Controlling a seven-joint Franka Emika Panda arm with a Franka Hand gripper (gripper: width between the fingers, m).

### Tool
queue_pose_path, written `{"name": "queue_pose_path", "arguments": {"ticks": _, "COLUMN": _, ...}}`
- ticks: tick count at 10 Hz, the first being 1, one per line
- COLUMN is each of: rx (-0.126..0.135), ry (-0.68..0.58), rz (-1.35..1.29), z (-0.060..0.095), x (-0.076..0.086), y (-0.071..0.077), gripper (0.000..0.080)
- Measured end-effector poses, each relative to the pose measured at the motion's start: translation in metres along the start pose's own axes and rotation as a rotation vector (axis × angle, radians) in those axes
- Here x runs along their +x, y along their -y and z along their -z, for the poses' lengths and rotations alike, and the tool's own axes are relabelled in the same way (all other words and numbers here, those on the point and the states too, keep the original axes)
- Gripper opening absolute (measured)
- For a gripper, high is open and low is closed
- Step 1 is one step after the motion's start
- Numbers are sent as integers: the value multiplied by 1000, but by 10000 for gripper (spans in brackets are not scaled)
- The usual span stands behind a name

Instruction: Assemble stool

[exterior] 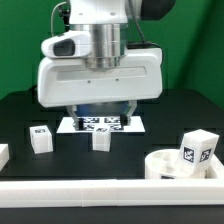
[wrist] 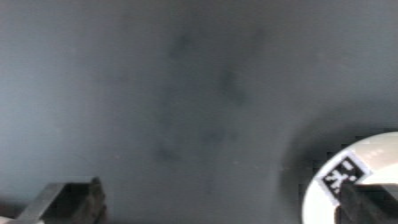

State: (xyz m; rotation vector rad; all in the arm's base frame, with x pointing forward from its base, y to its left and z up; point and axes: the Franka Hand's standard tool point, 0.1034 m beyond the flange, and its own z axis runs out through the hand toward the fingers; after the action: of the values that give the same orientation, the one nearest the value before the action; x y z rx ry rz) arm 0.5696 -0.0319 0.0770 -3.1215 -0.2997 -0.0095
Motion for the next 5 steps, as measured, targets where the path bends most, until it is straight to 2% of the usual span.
{"name": "queue_pose_path", "arguments": {"ticks": 3, "rx": 0, "ry": 0, "rz": -5, "z": 0, "x": 0, "y": 0, "gripper": 649}}
{"name": "queue_pose_path", "arguments": {"ticks": 4, "rx": 7, "ry": -1, "rz": -101, "z": 0, "x": -1, "y": 0, "gripper": 649}}
{"name": "queue_pose_path", "arguments": {"ticks": 5, "rx": 19, "ry": 9, "rz": -219, "z": -4, "x": -8, "y": -2, "gripper": 649}}
